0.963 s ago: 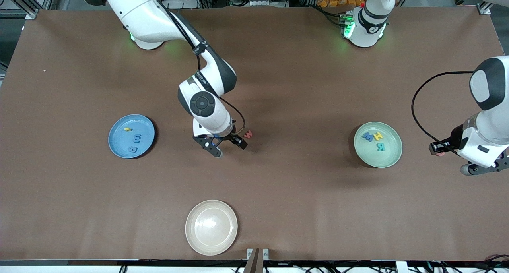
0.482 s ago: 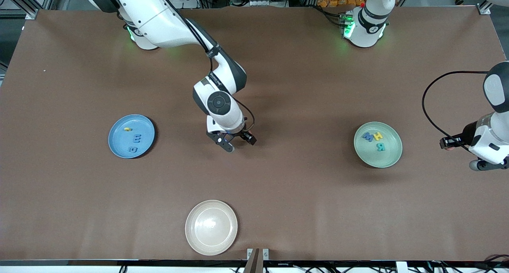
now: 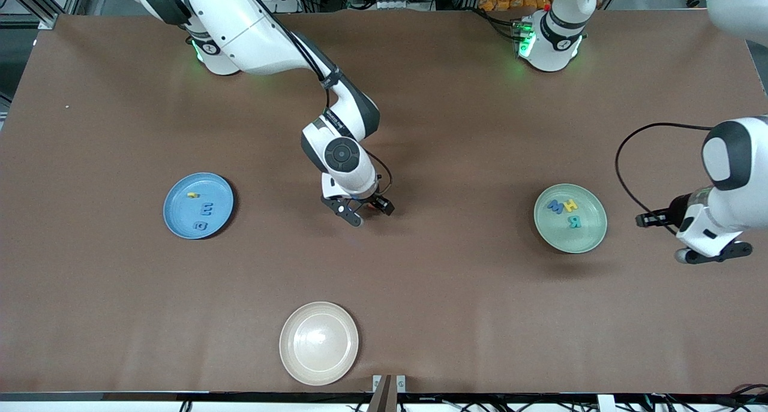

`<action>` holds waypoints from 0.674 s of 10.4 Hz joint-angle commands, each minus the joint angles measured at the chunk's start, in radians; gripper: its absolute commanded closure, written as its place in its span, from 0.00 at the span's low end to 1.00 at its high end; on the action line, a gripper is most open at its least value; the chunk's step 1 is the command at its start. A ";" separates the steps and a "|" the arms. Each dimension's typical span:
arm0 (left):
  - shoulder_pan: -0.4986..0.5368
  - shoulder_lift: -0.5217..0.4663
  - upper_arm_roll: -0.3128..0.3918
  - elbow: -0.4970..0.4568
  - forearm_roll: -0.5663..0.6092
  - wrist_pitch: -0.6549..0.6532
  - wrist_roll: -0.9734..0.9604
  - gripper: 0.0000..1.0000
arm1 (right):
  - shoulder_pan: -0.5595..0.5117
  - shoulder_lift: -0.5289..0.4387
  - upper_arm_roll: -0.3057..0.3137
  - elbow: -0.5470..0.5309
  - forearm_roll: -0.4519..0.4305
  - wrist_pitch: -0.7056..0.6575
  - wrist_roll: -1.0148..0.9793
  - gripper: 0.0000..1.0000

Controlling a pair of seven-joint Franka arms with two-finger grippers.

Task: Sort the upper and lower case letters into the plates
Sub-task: 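Lower the q onto the green plate while the right gripper grasps the w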

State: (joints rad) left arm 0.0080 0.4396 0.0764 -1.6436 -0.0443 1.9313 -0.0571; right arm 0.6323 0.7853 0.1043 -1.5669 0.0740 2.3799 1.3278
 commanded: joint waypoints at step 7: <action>-0.146 0.045 -0.007 -0.189 -0.025 0.270 -0.243 0.80 | 0.000 0.022 0.003 0.028 -0.011 -0.013 0.017 0.19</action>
State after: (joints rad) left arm -0.1308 0.5081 0.0680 -1.8063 -0.0500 2.1866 -0.2670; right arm 0.6323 0.7923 0.1044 -1.5642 0.0740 2.3780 1.3279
